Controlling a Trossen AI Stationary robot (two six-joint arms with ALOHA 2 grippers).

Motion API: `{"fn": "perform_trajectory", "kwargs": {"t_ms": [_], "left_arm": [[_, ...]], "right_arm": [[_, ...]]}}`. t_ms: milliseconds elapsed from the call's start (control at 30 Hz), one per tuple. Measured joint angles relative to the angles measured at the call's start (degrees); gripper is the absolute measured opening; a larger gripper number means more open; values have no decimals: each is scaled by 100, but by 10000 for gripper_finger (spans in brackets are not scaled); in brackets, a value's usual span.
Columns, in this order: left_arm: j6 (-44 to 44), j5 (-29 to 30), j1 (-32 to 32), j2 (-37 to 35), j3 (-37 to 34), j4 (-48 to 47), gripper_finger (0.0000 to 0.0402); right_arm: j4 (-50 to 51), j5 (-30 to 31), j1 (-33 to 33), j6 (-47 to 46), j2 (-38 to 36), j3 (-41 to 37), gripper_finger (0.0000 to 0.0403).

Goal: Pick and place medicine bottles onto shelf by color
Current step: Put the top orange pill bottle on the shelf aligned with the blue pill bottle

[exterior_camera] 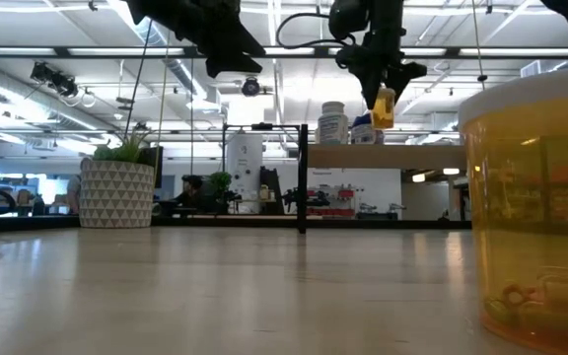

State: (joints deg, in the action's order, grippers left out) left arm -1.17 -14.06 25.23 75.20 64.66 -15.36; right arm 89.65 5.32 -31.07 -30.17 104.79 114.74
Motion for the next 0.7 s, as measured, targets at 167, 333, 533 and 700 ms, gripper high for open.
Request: {"fn": "perform_trajectory", "kwargs": {"t_ms": [167, 333, 533, 700], "left_arm": [[-15, -1, 0, 0, 0, 2, 229], [-15, 6, 0, 0, 0, 4, 229], [-13, 7, 2, 0, 0, 4, 229], [-10, 9, 11, 0, 0, 4, 229]], "right_arm": [[-11, -4, 39, -11, -1, -2, 219], [-54, 8, 46, -25, -2, -2, 219], [-134, -42, -4, -27, -8, -36, 217], [-140, -86, -7, -72, -11, -365, 217]]}}
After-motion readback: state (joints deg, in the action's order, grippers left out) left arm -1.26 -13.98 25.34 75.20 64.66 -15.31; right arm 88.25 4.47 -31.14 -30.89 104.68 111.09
